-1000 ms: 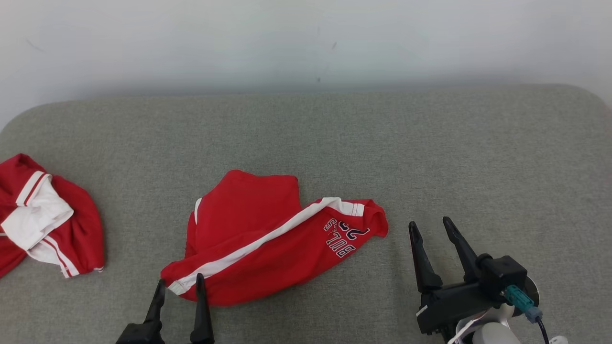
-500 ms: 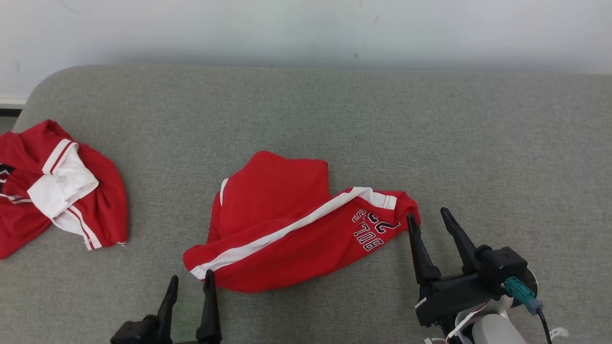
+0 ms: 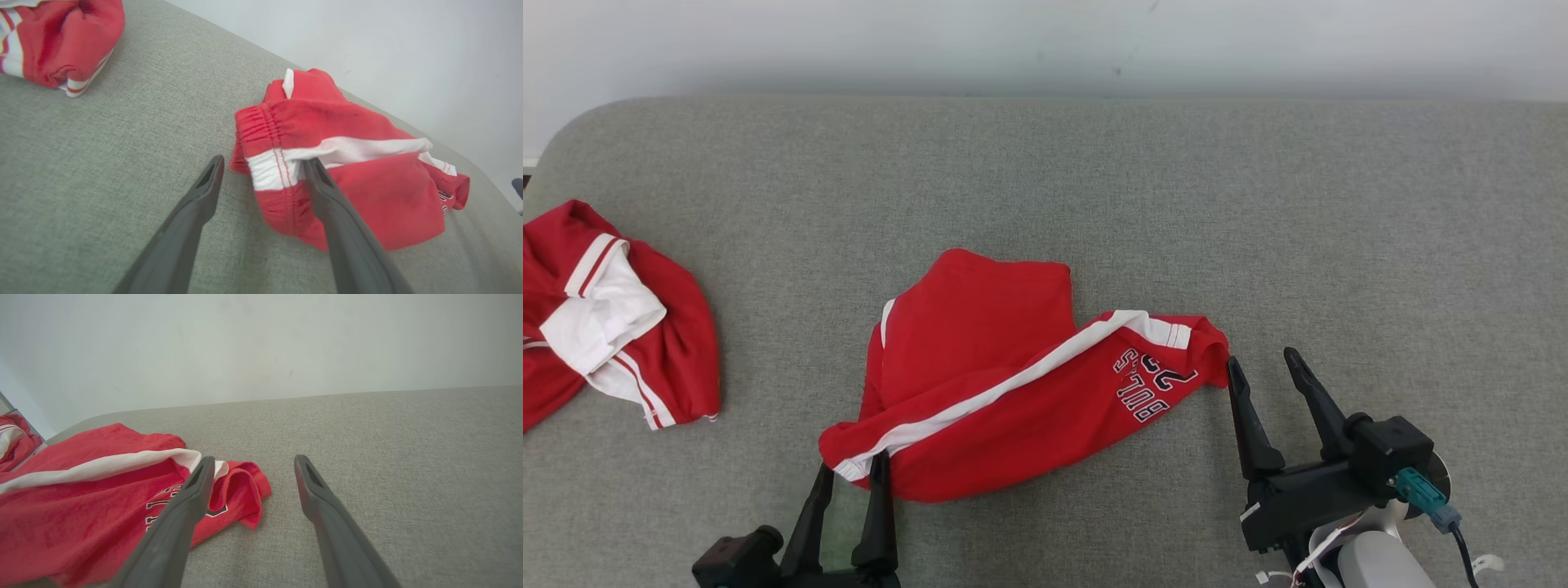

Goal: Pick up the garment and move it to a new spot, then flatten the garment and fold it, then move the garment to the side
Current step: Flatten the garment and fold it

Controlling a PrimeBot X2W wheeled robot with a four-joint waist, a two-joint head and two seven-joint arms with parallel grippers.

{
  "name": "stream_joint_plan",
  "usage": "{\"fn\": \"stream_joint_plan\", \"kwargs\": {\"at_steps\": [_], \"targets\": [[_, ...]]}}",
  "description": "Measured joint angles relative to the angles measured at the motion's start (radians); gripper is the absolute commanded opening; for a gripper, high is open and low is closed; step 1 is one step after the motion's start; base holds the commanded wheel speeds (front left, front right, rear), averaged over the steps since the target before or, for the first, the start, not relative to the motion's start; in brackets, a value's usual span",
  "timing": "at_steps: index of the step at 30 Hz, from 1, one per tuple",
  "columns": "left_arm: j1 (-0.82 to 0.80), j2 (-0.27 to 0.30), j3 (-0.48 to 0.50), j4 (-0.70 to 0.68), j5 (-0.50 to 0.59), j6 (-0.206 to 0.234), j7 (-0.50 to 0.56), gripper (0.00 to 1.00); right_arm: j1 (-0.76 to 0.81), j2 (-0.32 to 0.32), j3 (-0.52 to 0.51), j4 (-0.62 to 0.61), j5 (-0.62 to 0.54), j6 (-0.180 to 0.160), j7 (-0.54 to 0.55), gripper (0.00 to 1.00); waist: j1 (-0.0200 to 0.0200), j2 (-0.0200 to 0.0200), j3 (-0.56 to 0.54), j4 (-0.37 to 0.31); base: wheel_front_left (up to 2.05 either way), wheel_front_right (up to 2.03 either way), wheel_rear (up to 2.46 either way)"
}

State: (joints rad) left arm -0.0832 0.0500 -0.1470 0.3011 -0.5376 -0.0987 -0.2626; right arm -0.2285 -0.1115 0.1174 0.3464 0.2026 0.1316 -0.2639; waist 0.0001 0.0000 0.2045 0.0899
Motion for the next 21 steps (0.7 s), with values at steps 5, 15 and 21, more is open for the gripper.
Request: {"fn": "stream_joint_plan", "kwargs": {"at_steps": [5, 15, 21], "targets": [[0.0, 0.0, 0.01, -0.023, 0.0, -0.016, 0.0, 1.0, -0.001, 0.0, -0.006, -0.008, 0.0, 0.0, 0.0, 1.0, 0.0, 0.0, 0.005, 0.004, 0.0, 0.0, 0.0], [0.006, 0.0, -0.02, -0.034, -0.01, -0.026, 0.0, 0.78, -0.003, 0.001, -0.006, -0.012, 0.0, 0.0, 0.0, 1.0, -0.0001, 0.0, 0.01, 0.025, 0.0, 0.0, 0.0], [0.001, 0.0, -0.034, -0.065, -0.022, -0.03, 0.0, 0.0, -0.008, 0.0, -0.005, -0.015, 0.0, 0.0, 0.0, 1.0, -0.0001, 0.0001, 0.017, 0.033, 0.0, 0.0, 0.0]]}}
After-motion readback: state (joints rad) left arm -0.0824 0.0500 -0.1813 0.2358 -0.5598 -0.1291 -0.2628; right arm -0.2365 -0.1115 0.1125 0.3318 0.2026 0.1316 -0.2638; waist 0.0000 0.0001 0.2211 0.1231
